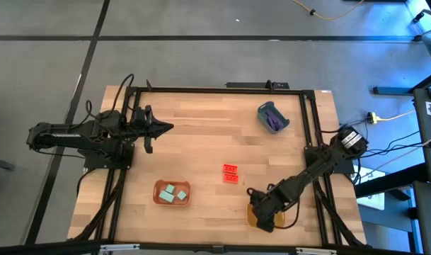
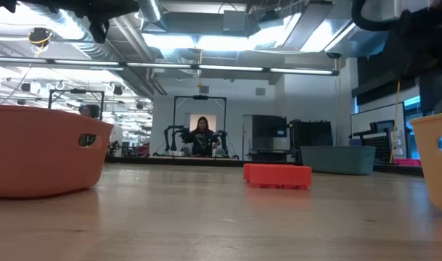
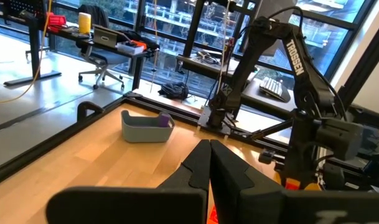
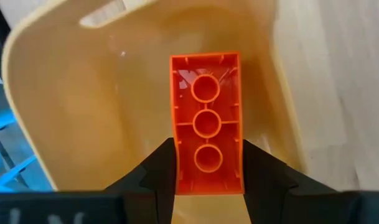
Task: Sort & place blocks by color
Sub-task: Put the top orange game piece into the yellow bin
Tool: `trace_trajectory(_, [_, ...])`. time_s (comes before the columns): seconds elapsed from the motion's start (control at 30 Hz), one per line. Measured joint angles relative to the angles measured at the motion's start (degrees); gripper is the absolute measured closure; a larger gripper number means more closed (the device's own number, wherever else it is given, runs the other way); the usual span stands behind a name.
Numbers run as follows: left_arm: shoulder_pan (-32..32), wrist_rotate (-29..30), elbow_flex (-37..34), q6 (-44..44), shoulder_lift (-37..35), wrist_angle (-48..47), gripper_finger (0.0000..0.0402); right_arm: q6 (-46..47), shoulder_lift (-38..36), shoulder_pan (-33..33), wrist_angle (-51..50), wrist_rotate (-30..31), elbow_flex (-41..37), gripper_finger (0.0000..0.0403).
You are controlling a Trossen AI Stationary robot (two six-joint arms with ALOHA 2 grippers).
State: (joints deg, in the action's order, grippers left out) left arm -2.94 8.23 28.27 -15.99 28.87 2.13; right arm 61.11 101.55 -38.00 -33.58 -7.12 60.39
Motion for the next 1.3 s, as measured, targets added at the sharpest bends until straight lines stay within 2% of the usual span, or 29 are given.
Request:
trace_trajectory(0.1, [0.02,0.00,0.00,0.00,0.01,0.00,0.0402,0.08,0.34,-0.02,0.24,0.65,0.06,0.0259])
trace_trajectory(0.3, [0.00,0.00,0.00,0.00,0.02,0.00,0.0402,-0.05,0.62,-0.02,-0.78,1.44,-0.12,0.0179])
trace_trajectory(0.4, [0.02,0.00,0.00,0.02,0.00,0.00,0.0402,-0.10,0.62,-0.02,-0.83,1.45,-0.12,0.0155])
trace_trajectory(0.5, [0.02,-0.01,0.00,0.02,0.00,0.00,0.0402,-0.07,0.60,0.13,-0.83,0.07,-0.12,0.0148])
trace_trajectory(0.63, [0.00,0.00,0.00,0.02,0.00,0.00,0.0402,-2.28,-0.86,1.06,-0.84,-5.50,-0.12,0.0146])
trace_trajectory(0.73, [0.00,0.00,0.00,0.02,0.00,0.00,0.0402,-4.83,-4.66,1.16,-2.20,-5.59,-0.12,0.0145])
trace_trajectory(0.9, [0.02,-0.02,0.00,0.02,0.00,0.00,0.0402,-6.54,-13.99,2.10,-5.69,0.10,-0.12,0.0144])
trace_trajectory(1.07, [0.01,-0.02,0.00,0.00,0.00,0.00,0.0402,-7.13,-22.30,5.68,-5.57,13.32,-0.18,0.0144])
trace_trajectory(1.2, [0.02,-0.02,0.00,-0.02,0.00,0.00,0.0402,-10.20,-25.90,11.42,3.81,19.37,-3.47,0.0144])
trace_trajectory(1.3, [0.02,-0.02,0.00,-0.02,0.00,0.00,0.0402,-14.44,-26.72,16.61,19.33,19.66,-8.43,0.0144])
